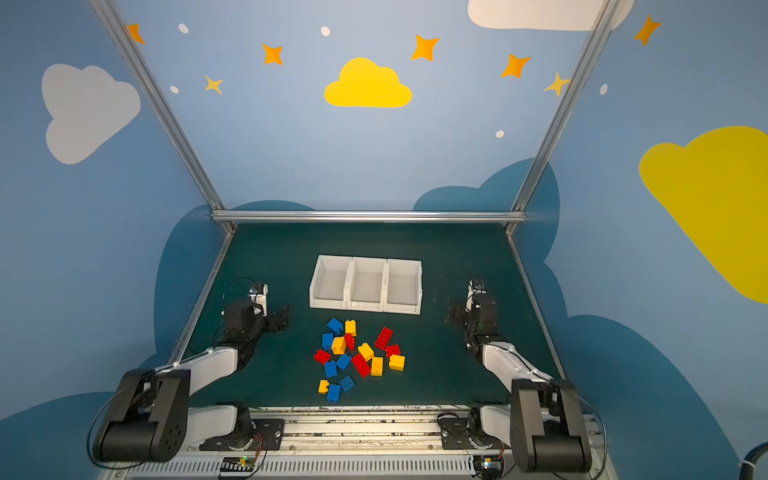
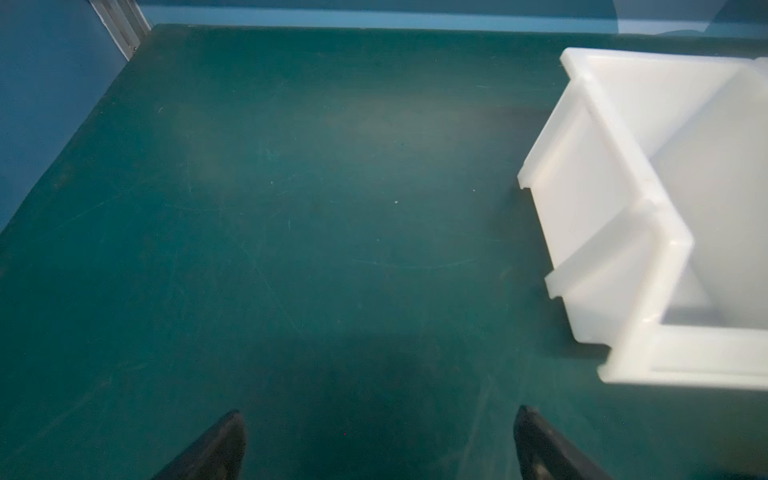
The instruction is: Sort the legos into containers by color
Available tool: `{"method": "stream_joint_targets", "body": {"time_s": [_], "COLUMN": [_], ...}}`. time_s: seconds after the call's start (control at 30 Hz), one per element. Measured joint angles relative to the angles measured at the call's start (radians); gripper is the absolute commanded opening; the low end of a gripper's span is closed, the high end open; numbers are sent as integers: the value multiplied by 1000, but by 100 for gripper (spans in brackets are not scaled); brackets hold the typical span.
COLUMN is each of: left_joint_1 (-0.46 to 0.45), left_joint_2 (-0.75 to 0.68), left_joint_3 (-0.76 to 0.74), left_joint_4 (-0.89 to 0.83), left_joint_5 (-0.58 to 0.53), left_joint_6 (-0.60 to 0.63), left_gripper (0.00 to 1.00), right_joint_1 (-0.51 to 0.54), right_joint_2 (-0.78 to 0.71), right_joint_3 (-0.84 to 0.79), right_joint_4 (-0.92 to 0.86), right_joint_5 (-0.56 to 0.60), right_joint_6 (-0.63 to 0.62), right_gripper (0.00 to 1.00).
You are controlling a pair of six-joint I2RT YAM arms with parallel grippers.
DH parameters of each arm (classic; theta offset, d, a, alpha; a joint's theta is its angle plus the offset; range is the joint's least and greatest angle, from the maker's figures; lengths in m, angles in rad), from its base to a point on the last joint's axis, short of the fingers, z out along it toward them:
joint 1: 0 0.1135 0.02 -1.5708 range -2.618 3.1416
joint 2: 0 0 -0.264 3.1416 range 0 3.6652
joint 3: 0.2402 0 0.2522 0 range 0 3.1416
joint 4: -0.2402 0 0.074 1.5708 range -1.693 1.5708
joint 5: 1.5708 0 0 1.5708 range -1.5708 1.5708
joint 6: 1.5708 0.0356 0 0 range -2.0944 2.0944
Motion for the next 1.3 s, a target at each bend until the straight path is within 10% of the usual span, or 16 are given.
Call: {"method": "stream_joint_targets", "body": {"time_s": [1.3], "left_joint_1": [28], "left_joint_2": [195], "left_joint_3": [86], "left_joint_4": [230], "left_joint_5": [69], "left_joint_6": [13], "left_gripper": [100], "right_joint_1": [-23], "right_joint_2": [193], "right_joint_3": [103], "right_joint_4": [109], "right_joint_5": [-32], "right_joint_6": [-39], "right_gripper": [99]}}
